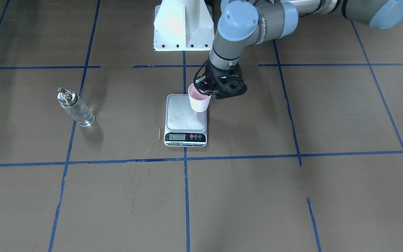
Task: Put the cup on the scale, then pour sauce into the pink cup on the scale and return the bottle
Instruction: 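Carry the pink cup with the left gripper onto the scale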
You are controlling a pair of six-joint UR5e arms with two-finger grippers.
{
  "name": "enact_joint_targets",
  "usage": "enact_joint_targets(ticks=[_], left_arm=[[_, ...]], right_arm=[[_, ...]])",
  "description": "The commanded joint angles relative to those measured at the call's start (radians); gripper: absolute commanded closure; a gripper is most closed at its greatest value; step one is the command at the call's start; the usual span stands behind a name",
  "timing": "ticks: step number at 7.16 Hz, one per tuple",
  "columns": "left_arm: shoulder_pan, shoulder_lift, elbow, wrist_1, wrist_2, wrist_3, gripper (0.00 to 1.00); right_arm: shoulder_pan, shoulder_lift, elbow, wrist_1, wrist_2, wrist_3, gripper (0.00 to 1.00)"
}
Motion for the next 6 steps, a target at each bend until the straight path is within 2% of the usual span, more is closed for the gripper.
enact_joint_targets(ticks=[1,6], left_arm=[[0.032,-0.050,0.058,-0.011,0.003,-0.057,1.00],[0.032,-0.087,0.149,-0.069,0.007,-0.051,1.00]], right_arm=[[0.000,-0.007,0.001,0.000,0.004,0.002,0.00],[0.000,-0.016,0.002,0.000,0.007,0.000,0.00]])
